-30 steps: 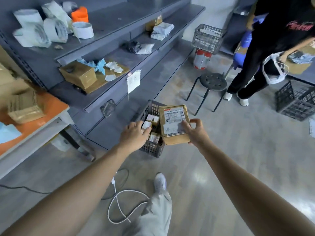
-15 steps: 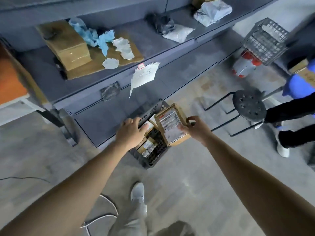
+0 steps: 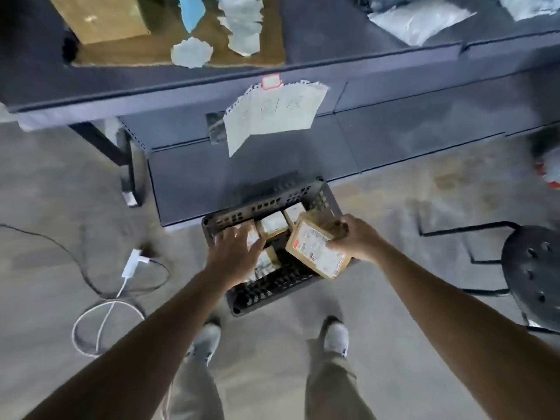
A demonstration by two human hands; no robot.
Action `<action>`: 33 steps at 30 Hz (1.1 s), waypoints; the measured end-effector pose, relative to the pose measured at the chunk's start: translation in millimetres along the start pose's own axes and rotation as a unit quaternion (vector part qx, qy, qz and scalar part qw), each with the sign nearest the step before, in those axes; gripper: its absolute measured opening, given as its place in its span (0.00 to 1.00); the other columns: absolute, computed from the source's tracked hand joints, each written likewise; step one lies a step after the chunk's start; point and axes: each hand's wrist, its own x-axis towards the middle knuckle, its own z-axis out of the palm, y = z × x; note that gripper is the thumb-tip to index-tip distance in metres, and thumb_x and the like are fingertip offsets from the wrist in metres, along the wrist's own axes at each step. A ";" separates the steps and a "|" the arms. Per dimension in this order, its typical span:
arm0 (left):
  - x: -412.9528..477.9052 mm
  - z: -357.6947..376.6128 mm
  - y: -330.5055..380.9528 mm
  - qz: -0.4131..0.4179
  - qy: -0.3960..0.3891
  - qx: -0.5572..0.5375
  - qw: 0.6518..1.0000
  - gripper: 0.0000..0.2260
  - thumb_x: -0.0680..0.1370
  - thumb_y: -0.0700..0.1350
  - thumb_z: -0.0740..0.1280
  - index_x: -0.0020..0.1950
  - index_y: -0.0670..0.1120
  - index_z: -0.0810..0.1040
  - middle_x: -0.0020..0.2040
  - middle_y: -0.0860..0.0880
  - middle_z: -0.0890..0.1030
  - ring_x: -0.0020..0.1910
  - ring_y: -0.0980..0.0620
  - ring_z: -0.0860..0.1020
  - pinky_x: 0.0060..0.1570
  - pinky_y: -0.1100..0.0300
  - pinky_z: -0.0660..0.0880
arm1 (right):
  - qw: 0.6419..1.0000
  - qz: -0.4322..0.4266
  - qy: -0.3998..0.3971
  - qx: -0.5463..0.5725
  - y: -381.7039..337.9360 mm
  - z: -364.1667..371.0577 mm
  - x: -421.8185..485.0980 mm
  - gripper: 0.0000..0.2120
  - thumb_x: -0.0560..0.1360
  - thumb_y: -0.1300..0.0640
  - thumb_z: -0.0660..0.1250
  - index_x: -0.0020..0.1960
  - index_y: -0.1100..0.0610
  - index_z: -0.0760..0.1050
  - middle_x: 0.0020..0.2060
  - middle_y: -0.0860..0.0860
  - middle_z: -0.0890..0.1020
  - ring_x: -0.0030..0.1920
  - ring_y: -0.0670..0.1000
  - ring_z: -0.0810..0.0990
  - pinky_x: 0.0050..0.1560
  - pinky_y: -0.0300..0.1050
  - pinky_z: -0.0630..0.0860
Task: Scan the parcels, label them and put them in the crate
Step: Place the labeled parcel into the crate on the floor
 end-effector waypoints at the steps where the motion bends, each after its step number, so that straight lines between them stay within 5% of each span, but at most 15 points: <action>1: 6.4 15.4 3.2 -0.017 0.000 0.001 1.000 0.26 0.81 0.62 0.52 0.75 0.51 0.61 0.74 0.43 0.63 0.72 0.41 0.62 0.66 0.45 0.65 | 1.000 -0.020 -0.009 -0.019 11.2 -0.1 14.6 0.29 0.67 0.51 0.75 0.65 0.55 0.73 0.54 0.54 0.82 0.49 0.54 0.81 0.39 0.43 0.78; 8: 73.9 128.1 8.1 -0.067 0.011 -0.020 0.997 0.26 0.80 0.62 0.52 0.75 0.50 0.61 0.73 0.42 0.64 0.72 0.41 0.62 0.67 0.44 0.64 | 0.987 -0.118 -0.058 -0.094 76.7 39.8 127.8 0.21 0.69 0.52 0.74 0.62 0.52 0.78 0.52 0.50 0.81 0.46 0.48 0.80 0.35 0.36 0.73; 15: 163.8 232.6 -16.7 -0.063 0.022 -0.008 0.998 0.26 0.80 0.61 0.52 0.74 0.49 0.61 0.72 0.43 0.65 0.71 0.42 0.63 0.66 0.43 0.65 | 0.963 -0.142 -0.172 -0.150 127.9 132.3 244.2 0.23 0.71 0.52 0.71 0.66 0.49 0.76 0.55 0.47 0.81 0.50 0.46 0.80 0.48 0.45 0.80; 21: 208.4 289.3 -35.4 -0.036 0.028 0.013 0.999 0.24 0.81 0.59 0.53 0.74 0.51 0.61 0.71 0.43 0.65 0.70 0.40 0.63 0.62 0.43 0.67 | 0.941 -0.134 -0.227 -0.211 150.6 186.6 312.0 0.24 0.73 0.46 0.71 0.67 0.47 0.73 0.59 0.46 0.79 0.53 0.47 0.78 0.49 0.39 0.75; 28: 240.0 327.5 -50.6 -0.041 0.022 0.012 0.999 0.22 0.81 0.58 0.54 0.69 0.46 0.68 0.67 0.43 0.69 0.66 0.41 0.67 0.64 0.44 0.67 | 0.929 -0.165 -0.222 -0.245 159.3 235.8 347.3 0.16 0.80 0.50 0.64 0.66 0.51 0.75 0.59 0.53 0.79 0.55 0.52 0.78 0.56 0.47 0.75; 33: 223.9 317.7 -55.8 -0.056 0.024 0.019 0.998 0.23 0.81 0.59 0.56 0.70 0.48 0.66 0.69 0.43 0.67 0.69 0.41 0.63 0.61 0.44 0.67 | 0.937 -0.182 -0.160 -0.252 154.0 231.9 334.5 0.23 0.78 0.47 0.66 0.71 0.53 0.70 0.65 0.55 0.75 0.59 0.54 0.77 0.55 0.46 0.74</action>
